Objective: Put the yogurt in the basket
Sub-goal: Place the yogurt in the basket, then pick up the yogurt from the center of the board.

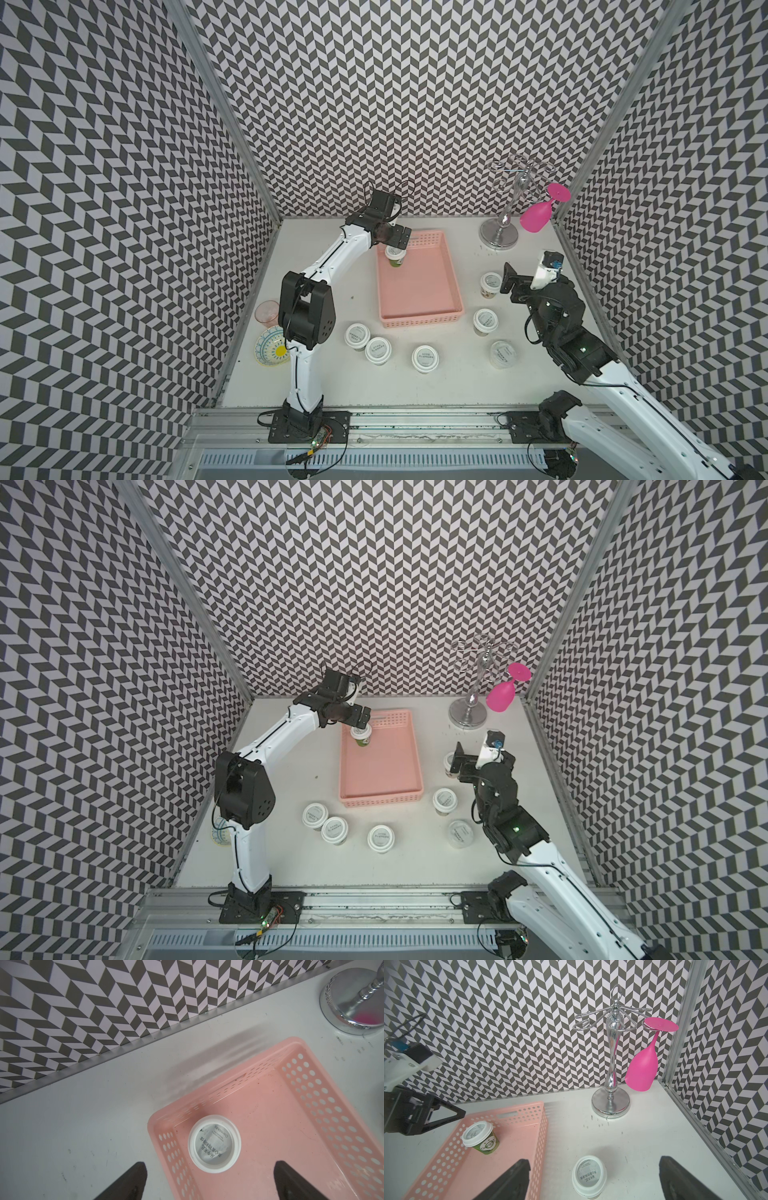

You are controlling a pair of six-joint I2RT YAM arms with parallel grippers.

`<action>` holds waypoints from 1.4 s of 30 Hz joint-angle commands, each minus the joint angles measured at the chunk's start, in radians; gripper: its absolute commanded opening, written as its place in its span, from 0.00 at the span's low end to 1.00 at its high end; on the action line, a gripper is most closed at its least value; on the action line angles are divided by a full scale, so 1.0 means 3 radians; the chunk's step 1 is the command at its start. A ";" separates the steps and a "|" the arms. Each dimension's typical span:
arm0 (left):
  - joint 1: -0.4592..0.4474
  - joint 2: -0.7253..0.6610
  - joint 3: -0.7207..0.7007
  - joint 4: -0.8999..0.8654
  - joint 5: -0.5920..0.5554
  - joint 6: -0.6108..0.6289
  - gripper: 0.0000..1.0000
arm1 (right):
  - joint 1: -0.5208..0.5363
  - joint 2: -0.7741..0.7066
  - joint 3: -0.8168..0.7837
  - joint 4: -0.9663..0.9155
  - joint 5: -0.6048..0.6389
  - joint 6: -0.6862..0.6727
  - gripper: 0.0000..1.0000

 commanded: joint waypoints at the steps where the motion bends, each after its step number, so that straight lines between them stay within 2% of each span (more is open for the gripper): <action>1: -0.0031 -0.0276 -0.0185 0.0136 -0.0073 0.0058 1.00 | -0.0028 0.0039 -0.0009 0.0120 0.0010 0.0039 0.99; 10: -0.0032 -0.0842 -0.0740 0.0412 -0.0167 0.0068 1.00 | -0.0032 0.0193 0.0040 0.0013 0.0010 0.0095 0.99; 20: -0.0023 -0.1551 -0.1645 0.0884 -0.0055 0.0166 1.00 | -0.0030 0.0456 0.0141 -0.0156 -0.0002 0.0234 0.99; 26: 0.0044 -0.1825 -0.2005 0.1056 -0.0050 0.0284 1.00 | -0.0037 0.0682 0.0246 -0.0297 0.0032 0.0315 1.00; 34: 0.0470 -0.2044 -0.2296 0.1240 0.0350 0.0132 1.00 | -0.0077 0.0965 0.0411 -0.0440 -0.0002 0.0434 1.00; 42: 0.0841 -0.2224 -0.2526 0.1409 0.0629 -0.0027 1.00 | -0.0097 0.1469 0.0733 -0.0690 -0.0182 0.0718 1.00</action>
